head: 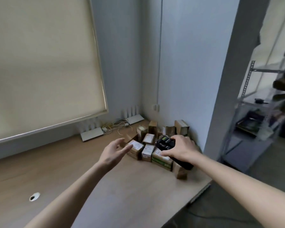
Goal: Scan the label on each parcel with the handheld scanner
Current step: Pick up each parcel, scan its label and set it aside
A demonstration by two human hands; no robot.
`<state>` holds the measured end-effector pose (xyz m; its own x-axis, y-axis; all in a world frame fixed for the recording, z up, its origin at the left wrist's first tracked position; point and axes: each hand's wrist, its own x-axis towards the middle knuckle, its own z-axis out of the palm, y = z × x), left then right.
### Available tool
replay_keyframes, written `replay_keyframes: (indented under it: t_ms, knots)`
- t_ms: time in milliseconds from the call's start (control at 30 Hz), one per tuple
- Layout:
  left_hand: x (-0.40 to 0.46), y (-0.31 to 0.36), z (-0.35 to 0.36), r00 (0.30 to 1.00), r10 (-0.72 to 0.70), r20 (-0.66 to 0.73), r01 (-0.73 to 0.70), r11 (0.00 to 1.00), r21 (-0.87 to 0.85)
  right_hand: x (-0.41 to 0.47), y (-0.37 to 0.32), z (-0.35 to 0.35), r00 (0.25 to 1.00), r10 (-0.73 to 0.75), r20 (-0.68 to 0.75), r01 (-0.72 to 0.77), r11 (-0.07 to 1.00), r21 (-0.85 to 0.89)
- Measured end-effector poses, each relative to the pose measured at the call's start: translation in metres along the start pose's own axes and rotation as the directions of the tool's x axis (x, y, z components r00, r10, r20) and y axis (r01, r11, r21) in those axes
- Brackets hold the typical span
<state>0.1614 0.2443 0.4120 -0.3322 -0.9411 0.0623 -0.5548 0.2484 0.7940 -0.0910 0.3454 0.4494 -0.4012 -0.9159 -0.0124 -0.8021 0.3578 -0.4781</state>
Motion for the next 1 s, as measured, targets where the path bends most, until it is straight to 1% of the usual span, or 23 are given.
replay_keyframes:
  t_ms: [233,433,533,667,833,1000]
  knots:
    - [0.112,0.017,0.098,0.987,0.048,0.151,-0.047,0.999,-0.009,0.075,0.091,-0.007,0.977,0.212,-0.034,-0.212,0.977,0.001]
    - [0.220,0.009,0.158,0.966,0.060,0.253,-0.049,0.998,-0.049,0.167,0.134,0.004,0.939,0.340,-0.041,-0.341,0.940,0.005]
    - [0.263,-0.004,0.181,0.948,0.052,0.313,-0.048,0.999,-0.022,0.208,0.148,0.017,0.913,0.409,-0.008,-0.409,0.913,-0.002]
    - [0.313,-0.020,0.216,0.932,0.030,0.361,-0.044,0.999,0.031,0.249,0.172,0.041,0.877,0.481,0.012,-0.481,0.877,0.007]
    - [0.352,-0.033,0.271,0.898,0.015,0.440,-0.052,0.996,0.071,0.283,0.210,0.068,0.823,0.557,0.112,-0.561,0.828,0.011]
    - [0.387,-0.045,0.330,0.874,-0.028,0.485,-0.033,0.993,0.118,0.324,0.254,0.096,0.783,0.590,0.195,-0.608,0.793,0.041]
